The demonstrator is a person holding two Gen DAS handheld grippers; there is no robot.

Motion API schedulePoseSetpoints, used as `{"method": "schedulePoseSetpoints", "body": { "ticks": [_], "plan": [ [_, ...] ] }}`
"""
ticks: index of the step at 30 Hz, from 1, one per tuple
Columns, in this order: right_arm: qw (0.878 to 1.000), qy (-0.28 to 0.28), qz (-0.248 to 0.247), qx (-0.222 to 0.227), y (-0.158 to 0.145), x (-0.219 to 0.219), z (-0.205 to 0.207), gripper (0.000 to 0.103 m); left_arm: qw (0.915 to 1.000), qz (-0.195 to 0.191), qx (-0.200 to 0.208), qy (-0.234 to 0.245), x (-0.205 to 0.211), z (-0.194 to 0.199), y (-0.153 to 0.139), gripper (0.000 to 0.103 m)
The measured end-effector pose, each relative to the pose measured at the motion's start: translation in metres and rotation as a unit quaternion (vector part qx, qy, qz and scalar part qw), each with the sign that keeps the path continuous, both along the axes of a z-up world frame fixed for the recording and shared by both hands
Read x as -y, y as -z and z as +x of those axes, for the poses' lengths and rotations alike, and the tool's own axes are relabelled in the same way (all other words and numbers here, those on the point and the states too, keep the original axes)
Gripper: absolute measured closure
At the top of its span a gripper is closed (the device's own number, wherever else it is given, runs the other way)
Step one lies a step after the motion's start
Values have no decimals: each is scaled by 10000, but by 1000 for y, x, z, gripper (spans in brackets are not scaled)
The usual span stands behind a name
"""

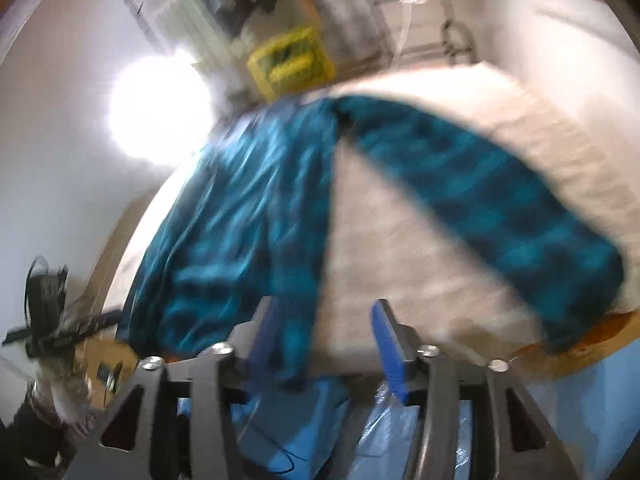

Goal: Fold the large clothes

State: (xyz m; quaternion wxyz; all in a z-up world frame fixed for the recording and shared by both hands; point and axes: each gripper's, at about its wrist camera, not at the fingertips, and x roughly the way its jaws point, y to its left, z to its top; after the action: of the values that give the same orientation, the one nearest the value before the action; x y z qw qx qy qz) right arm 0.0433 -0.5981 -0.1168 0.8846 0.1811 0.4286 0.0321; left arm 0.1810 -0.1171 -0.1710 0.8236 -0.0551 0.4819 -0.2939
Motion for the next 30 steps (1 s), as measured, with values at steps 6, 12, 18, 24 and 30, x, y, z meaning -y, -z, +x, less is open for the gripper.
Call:
{"method": "schedulePoseSetpoints", "body": {
  "ticks": [6,12,18,24,30],
  "plan": [
    [9940,1026,-193,323,-24,87,-12,37,9987,-138,44,485,58,-2,-14,54],
    [9823,1872,-69,71,-4,179,-21,33,9971,-101,119,749,107,-1,-27,54],
    [9768,2094,294,-329,36,221,-15,33,9974,-13,-2,716,128,8,-39,54],
    [9788,1866,326,-783,62,222,-3,72,9977,-135,-40,661,139,23,-56,54],
    [9825,1651,721,-470,36,199,1,97,9973,-357,-213,613,139,51,-39,54]
  ]
}}
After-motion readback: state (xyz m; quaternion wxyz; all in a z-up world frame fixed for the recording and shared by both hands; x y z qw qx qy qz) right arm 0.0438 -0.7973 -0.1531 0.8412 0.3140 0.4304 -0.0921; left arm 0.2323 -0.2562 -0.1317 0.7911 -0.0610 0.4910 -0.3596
